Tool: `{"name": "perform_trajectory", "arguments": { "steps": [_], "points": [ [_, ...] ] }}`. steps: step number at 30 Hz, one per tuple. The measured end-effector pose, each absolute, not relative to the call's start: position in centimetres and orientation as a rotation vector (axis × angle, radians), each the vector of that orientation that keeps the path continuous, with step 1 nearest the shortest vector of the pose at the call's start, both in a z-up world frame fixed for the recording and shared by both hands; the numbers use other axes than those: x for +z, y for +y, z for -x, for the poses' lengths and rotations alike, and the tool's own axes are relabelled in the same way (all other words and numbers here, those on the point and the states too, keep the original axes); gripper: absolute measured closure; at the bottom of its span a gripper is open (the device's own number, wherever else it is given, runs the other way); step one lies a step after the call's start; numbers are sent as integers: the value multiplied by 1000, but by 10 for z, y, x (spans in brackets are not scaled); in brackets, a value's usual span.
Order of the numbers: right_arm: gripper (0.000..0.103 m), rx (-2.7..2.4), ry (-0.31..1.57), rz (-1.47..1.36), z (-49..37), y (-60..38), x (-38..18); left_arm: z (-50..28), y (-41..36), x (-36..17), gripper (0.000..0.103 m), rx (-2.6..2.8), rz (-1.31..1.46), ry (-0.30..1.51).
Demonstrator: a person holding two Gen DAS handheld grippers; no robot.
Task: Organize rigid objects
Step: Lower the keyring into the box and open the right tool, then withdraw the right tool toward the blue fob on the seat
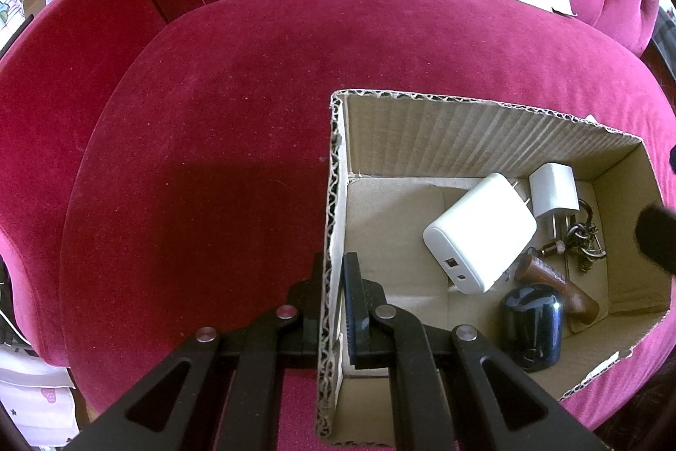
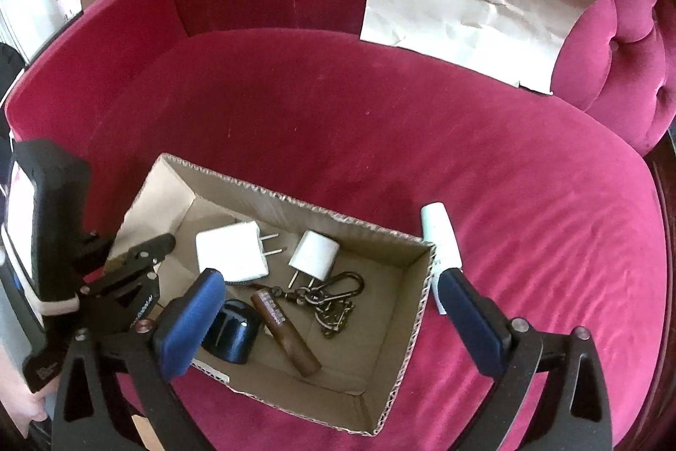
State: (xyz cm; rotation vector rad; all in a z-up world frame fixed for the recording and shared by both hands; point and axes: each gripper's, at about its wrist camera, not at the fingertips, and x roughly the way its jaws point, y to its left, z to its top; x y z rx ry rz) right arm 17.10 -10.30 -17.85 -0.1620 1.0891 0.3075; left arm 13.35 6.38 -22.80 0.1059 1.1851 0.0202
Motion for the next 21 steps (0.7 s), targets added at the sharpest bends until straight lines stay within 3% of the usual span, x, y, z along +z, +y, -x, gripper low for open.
{"name": "perform_trajectory", "arguments": {
  "steps": [21],
  "points": [
    [0, 179, 1053, 112, -200, -161, -155, -133, 63, -228, 96, 21, -106, 1185]
  ]
}}
